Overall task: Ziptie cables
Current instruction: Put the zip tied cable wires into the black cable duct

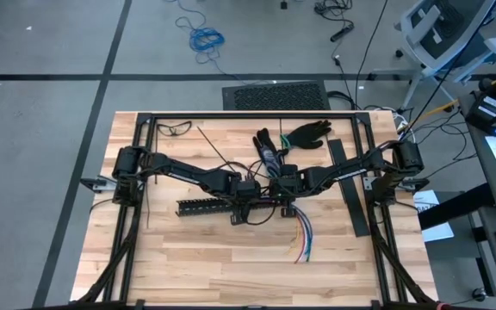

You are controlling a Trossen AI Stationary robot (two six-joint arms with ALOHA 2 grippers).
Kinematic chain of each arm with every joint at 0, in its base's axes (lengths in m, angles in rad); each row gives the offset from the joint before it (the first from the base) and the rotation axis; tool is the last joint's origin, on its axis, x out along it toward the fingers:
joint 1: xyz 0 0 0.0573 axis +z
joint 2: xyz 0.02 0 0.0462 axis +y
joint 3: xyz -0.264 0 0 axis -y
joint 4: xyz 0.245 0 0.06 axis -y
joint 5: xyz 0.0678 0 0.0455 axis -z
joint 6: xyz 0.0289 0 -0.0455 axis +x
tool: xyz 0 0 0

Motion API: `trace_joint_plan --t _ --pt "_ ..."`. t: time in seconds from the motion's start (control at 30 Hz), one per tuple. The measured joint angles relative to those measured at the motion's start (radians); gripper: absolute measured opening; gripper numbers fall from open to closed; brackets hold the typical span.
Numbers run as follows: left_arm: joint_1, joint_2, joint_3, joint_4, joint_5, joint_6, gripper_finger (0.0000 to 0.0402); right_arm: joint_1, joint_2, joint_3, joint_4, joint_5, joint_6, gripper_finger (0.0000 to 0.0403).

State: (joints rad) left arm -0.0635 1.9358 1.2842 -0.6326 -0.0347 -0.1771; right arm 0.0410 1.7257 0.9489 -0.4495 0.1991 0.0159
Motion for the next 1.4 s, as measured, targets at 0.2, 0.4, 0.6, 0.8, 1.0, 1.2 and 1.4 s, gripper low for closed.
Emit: trace_joint_plan --t 0.2,0.4,0.6,0.8,1.0,1.2,1.4 --pt "-0.001 -0.025 -0.002 -0.031 0.033 -0.051 0.0001 0.0 -0.002 0.0 -0.024 -0.03 0.007 0.0" --pt "0.017 -0.08 -0.003 -0.12 -0.012 -0.06 0.0001 0.013 -0.002 -0.003 -0.052 -0.041 0.0 0.0" --pt "0.032 -0.085 -0.002 -0.151 0.018 -0.041 0.0001 0.02 -0.001 -0.003 -0.057 -0.043 0.0 0.0" --pt "0.012 -0.086 -0.02 -0.31 0.029 0.04 0.0001 0.019 -0.003 -0.004 -0.095 -0.038 -0.007 0.0" --pt "0.017 -0.09 -0.101 -0.307 0.021 0.029 0.0001 0.019 -0.002 -0.004 -0.081 -0.041 -0.009 0.0" --pt "0.019 -0.089 -0.105 -0.365 0.005 0.082 0.0001 0.019 0.0 -0.004 -0.08 -0.043 -0.009 0.0" --pt "0.029 -0.086 -0.109 -0.468 -0.011 0.141 0.0001 0.02 0.0 -0.005 -0.077 -0.046 -0.009 0.0"
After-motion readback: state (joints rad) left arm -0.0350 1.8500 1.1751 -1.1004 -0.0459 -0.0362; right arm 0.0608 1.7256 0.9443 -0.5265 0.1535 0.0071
